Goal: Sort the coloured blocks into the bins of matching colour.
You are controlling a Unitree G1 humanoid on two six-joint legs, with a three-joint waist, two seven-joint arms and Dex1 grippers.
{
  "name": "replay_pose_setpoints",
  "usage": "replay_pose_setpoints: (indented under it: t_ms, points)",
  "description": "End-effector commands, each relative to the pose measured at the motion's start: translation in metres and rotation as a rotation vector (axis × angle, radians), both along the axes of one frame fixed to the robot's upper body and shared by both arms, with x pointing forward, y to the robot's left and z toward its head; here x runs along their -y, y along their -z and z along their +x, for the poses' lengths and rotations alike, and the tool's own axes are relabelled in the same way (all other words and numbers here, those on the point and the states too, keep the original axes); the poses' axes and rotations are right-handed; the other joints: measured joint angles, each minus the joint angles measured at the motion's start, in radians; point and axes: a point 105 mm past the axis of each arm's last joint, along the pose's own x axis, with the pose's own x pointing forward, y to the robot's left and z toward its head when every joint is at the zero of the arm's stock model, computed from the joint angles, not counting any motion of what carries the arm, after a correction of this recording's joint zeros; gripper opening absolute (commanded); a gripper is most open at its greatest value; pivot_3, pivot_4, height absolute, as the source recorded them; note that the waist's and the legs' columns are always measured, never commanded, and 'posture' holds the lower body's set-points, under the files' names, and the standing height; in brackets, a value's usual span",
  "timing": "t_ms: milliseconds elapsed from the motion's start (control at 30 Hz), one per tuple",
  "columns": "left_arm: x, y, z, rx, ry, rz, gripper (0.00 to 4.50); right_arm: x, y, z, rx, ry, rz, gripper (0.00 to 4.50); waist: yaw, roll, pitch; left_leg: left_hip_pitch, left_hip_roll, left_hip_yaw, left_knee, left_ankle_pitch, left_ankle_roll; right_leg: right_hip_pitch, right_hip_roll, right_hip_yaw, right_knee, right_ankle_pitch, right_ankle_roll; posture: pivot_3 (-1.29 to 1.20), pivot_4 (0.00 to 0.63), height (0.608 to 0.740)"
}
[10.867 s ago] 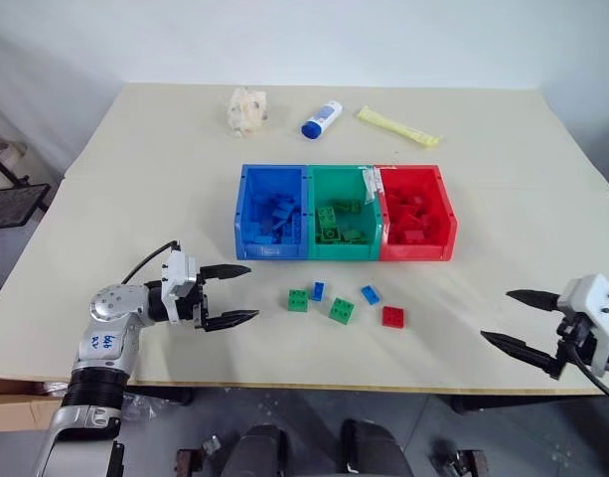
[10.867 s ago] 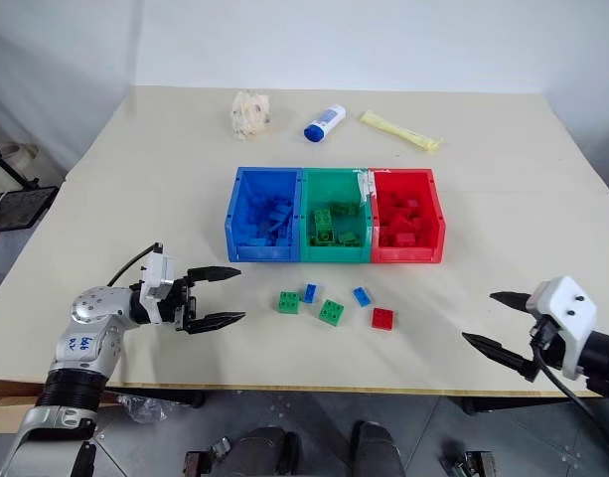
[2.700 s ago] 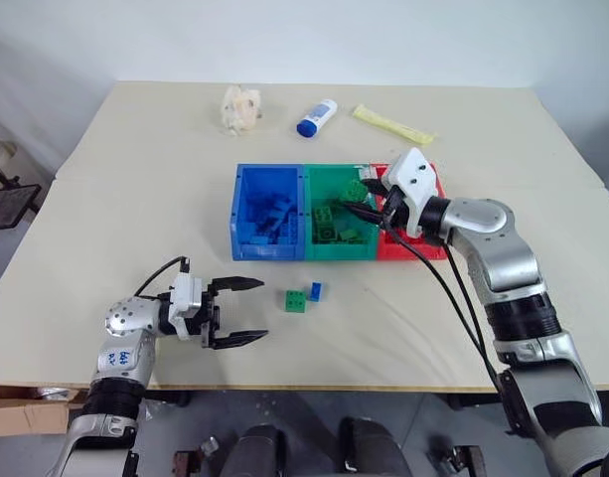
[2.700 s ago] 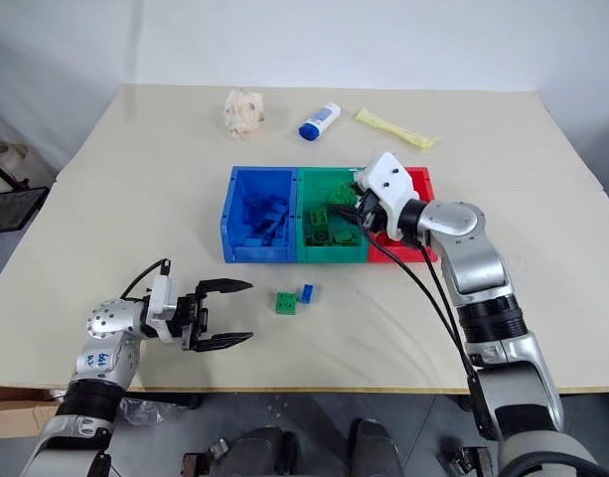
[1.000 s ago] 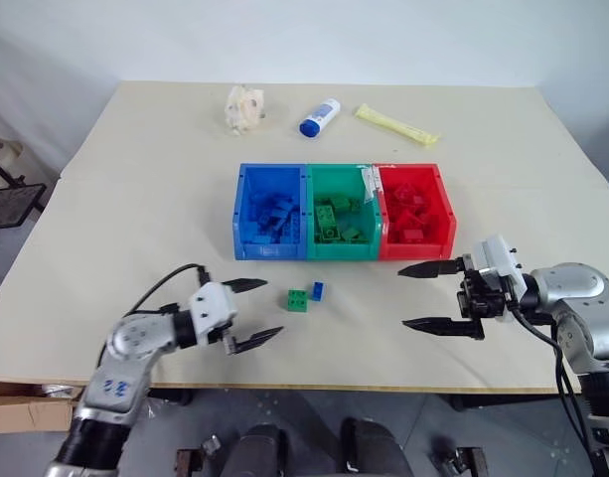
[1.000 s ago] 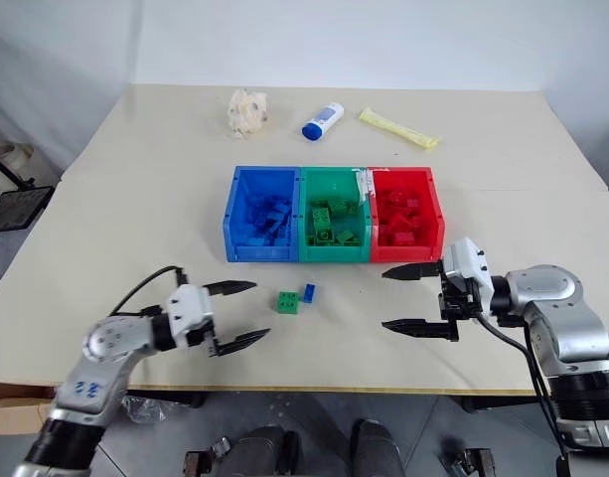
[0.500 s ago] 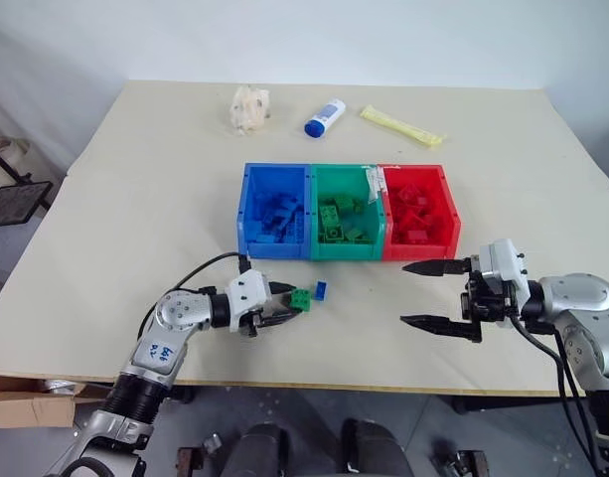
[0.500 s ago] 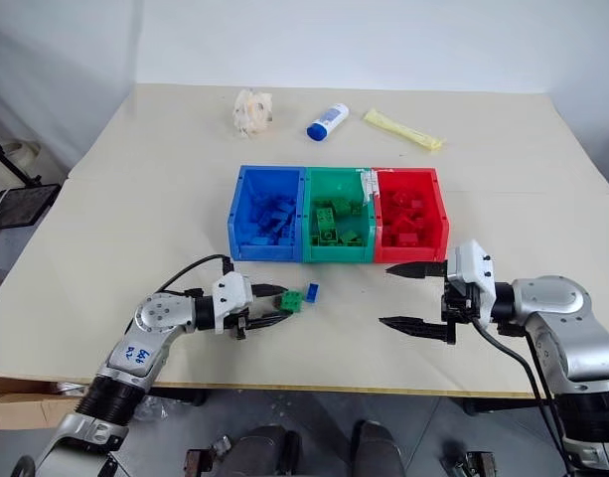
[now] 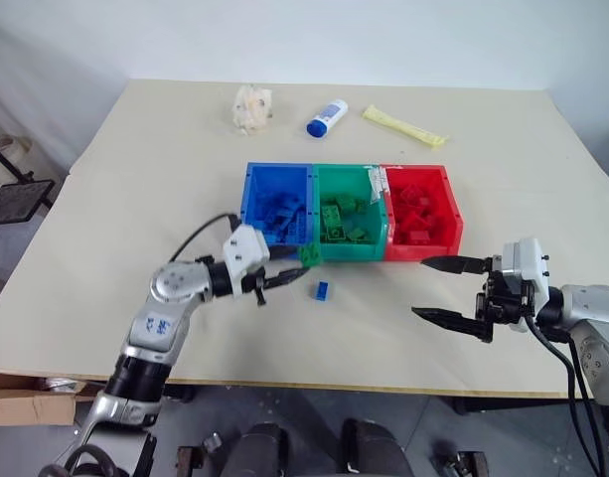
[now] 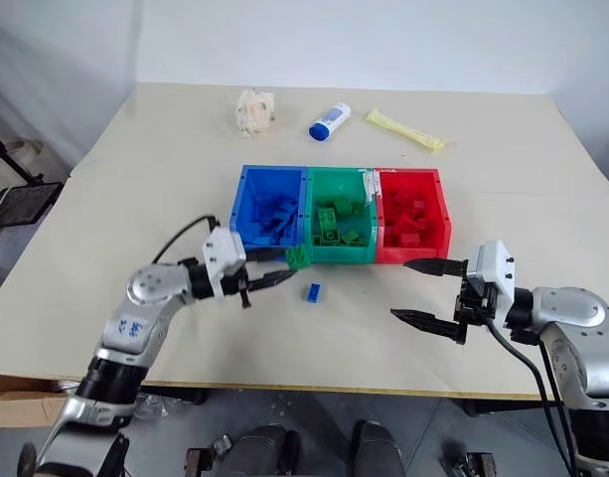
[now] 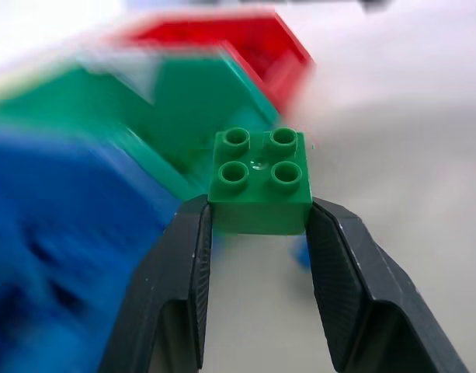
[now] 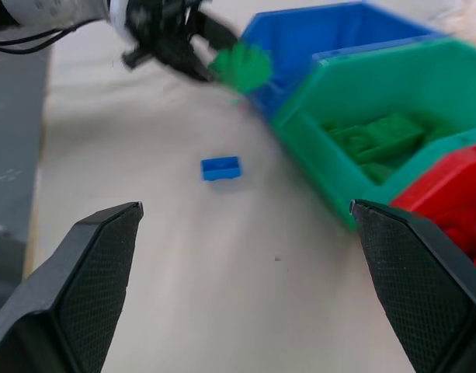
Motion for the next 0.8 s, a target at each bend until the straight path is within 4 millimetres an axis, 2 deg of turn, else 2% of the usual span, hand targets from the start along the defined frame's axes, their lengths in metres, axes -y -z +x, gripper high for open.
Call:
replay_pose_setpoints:
  t_ms: [33,167,233,300,500,600,800]
  points:
    - [0.023,-0.022,0.012,0.039,0.025,-0.046,1.44,-0.003,-0.013,-0.004,0.058,0.004,0.020,4.50,0.002,0.000,0.000,0.000,0.000,0.000,0.000,0.000,0.000,0.000,0.004,-0.001,0.000,0.000,0.001,0.00,0.150,0.740]
    - [0.043,-0.037,0.035,0.042,0.021,-0.079,1.44,-0.005,-0.012,-0.006,0.063,0.020,0.024,4.50,0.010,-0.001,0.001,0.000,0.000,0.003,0.000,0.000,0.001,0.000,0.006,-0.003,-0.001,0.001,0.002,0.00,0.150,0.740]
    - [0.050,-0.038,0.048,0.056,-0.005,-0.061,2.16,-0.005,-0.012,-0.008,0.067,0.032,0.025,4.50,0.012,-0.002,0.001,0.000,0.000,0.005,0.000,0.000,0.001,-0.001,0.006,-0.003,0.000,0.001,0.002,0.00,0.150,0.740]
    - [0.052,-0.037,0.053,0.074,-0.007,-0.047,2.76,-0.005,-0.012,-0.009,0.069,0.041,0.027,4.50,0.010,-0.002,0.001,0.000,0.001,0.006,0.000,0.000,0.001,-0.002,0.007,-0.002,0.000,0.001,0.002,0.00,0.150,0.740]
    - [0.035,-0.034,0.046,0.102,0.034,-0.037,4.47,-0.001,-0.013,-0.008,0.068,0.046,0.022,4.50,0.004,-0.003,0.002,0.000,0.001,0.007,-0.001,0.000,0.001,-0.003,0.007,-0.002,0.000,0.001,0.002,0.00,0.150,0.740]
    - [0.022,-0.033,0.034,0.099,0.077,-0.028,4.47,-0.001,-0.013,-0.005,0.066,0.033,0.021,4.50,0.001,-0.003,0.002,0.000,0.001,0.007,-0.001,0.000,0.001,-0.003,0.006,-0.002,0.000,0.001,0.002,0.00,0.150,0.740]
    - [-0.033,-0.020,0.000,0.054,0.120,0.047,4.47,-0.001,-0.012,0.002,0.052,-0.003,0.011,4.50,-0.009,-0.003,0.002,0.000,0.003,0.006,0.000,0.000,0.000,-0.003,0.005,0.000,0.000,0.001,0.002,0.00,0.150,0.740]
